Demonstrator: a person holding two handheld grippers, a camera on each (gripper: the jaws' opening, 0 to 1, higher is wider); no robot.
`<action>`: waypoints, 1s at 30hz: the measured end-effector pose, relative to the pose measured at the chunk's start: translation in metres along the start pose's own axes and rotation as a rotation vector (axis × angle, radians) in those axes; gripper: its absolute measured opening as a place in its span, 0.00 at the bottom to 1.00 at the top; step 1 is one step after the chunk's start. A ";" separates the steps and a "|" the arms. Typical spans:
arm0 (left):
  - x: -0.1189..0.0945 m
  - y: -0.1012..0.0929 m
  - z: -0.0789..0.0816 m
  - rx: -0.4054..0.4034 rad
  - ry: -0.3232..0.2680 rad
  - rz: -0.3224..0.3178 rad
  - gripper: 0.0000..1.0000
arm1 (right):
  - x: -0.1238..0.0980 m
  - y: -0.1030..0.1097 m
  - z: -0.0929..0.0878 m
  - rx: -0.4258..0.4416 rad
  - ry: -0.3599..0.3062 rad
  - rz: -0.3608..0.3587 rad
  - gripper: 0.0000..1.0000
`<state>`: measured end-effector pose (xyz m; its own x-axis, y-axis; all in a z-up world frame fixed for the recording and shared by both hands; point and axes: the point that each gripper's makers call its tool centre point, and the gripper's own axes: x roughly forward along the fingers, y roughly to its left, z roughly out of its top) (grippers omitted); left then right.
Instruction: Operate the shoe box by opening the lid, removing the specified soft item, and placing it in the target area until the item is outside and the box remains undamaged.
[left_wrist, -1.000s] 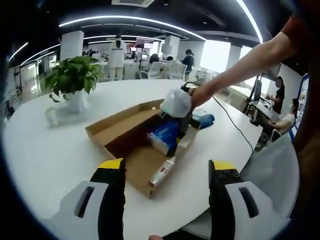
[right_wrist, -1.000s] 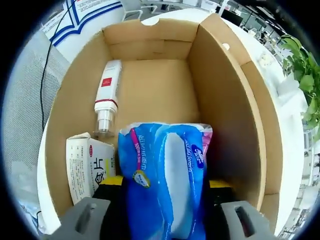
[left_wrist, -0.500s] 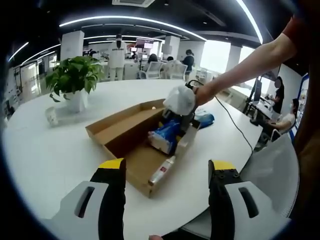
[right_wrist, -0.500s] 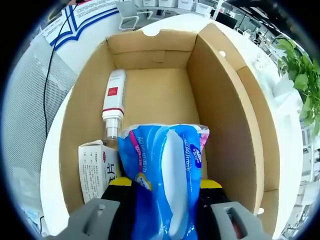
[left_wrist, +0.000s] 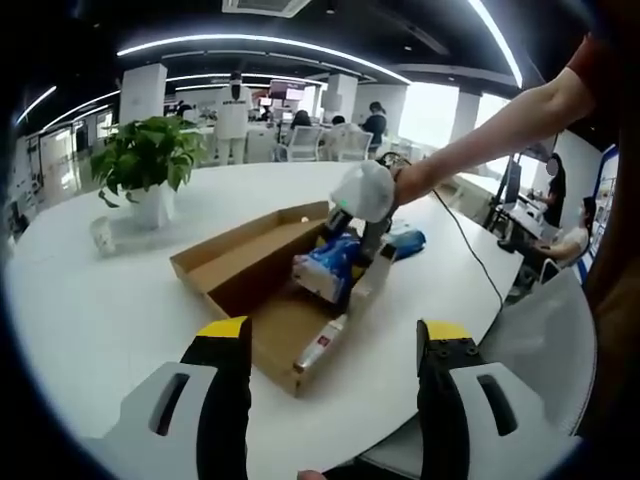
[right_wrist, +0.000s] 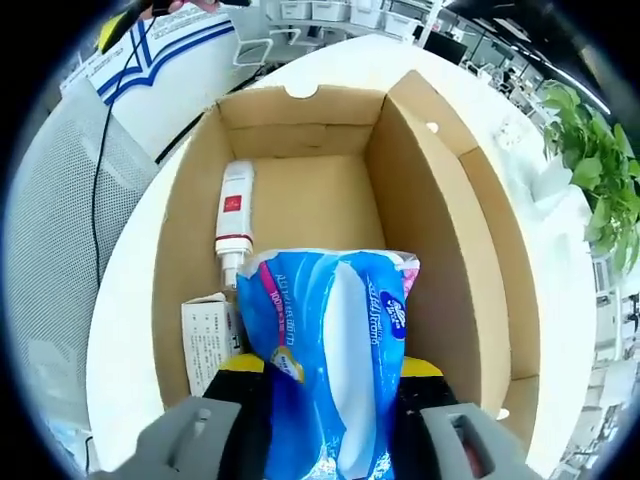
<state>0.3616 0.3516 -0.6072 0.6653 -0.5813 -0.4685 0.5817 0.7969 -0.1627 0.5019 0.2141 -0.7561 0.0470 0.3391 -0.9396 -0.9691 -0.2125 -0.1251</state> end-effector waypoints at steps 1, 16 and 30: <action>-0.001 0.001 0.001 0.001 -0.004 -0.001 0.67 | 0.002 0.000 -0.001 0.001 0.002 -0.003 0.41; -0.006 -0.004 0.005 0.017 -0.025 -0.021 0.67 | -0.029 -0.003 0.011 -0.023 0.001 -0.047 0.42; -0.010 -0.012 0.013 0.028 -0.044 -0.045 0.67 | -0.055 0.005 0.021 -0.023 -0.004 -0.070 0.42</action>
<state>0.3535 0.3461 -0.5894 0.6581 -0.6233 -0.4225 0.6236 0.7656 -0.1581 0.4894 0.2132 -0.6980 0.1132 0.3579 -0.9269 -0.9578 -0.2089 -0.1976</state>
